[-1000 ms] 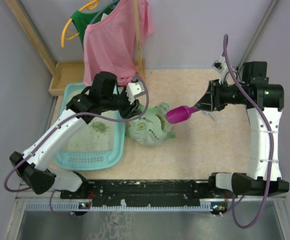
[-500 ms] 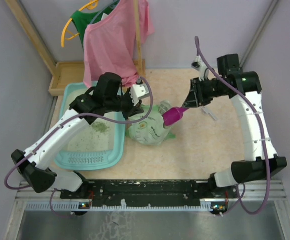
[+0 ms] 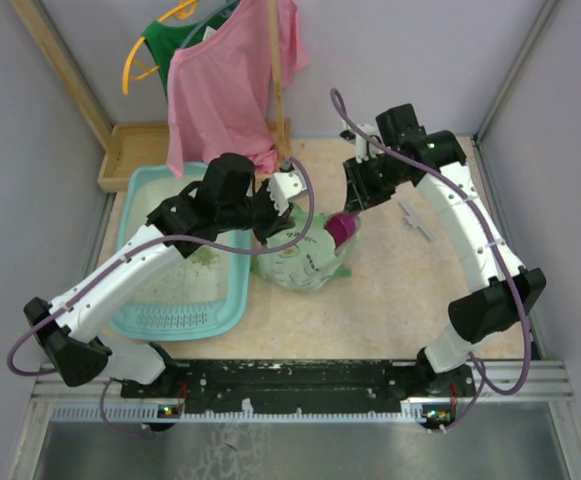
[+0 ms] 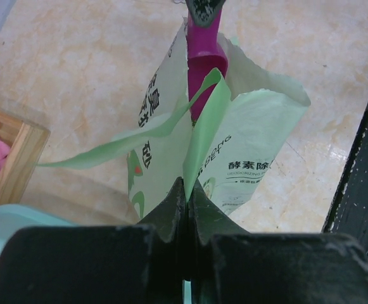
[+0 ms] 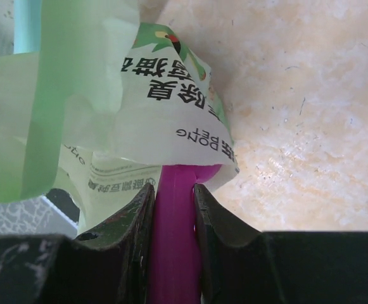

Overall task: Fill the litter box with clean litter
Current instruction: 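Scoop the cat litter from the cat litter bag.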

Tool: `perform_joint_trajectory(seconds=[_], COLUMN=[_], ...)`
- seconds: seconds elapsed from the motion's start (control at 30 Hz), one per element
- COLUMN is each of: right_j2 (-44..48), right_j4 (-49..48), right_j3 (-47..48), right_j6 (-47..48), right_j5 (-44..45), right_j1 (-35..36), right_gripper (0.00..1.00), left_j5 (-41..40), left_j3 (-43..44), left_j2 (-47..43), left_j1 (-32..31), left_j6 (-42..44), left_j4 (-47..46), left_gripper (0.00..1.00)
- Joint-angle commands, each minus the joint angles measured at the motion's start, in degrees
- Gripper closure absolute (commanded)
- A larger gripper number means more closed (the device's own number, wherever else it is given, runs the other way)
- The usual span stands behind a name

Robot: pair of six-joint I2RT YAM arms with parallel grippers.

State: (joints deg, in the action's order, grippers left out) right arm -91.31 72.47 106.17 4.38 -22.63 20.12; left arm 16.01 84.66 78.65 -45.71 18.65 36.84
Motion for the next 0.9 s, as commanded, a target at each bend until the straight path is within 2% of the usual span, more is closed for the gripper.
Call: perform_joint_trajectory(seconds=[0.0,0.3,0.6,0.87], right_j2=[0.1,0.7,-3.8,-5.9], right_j4=[-2.8,-4.8,-5.0,-4.8], right_j3=[-2.1,-8.7,-8.9,-14.4], right_j6=[1.2,1.6,2.0,3.9], right_j5=[10.0,10.7,9.0,-1.2], right_j1=[3.6,7.2,10.6,10.8], right_gripper=[1.00,1.00,1.00,1.00], left_j5=[-1.8,-1.8,-2.6,-2.0], left_j3=[2.5,1.9,2.7,3.3], left_j2=[-0.1,2.6,1.6,3.1], left_j1=[-1.6,-1.7,-1.6,-1.6], left_j6=[-3.1,-3.2,-5.6,-6.2], left_j4=[-7.1,-8.6,-11.0,-14.1], left_gripper=[1.00,1.00,1.00,1.00])
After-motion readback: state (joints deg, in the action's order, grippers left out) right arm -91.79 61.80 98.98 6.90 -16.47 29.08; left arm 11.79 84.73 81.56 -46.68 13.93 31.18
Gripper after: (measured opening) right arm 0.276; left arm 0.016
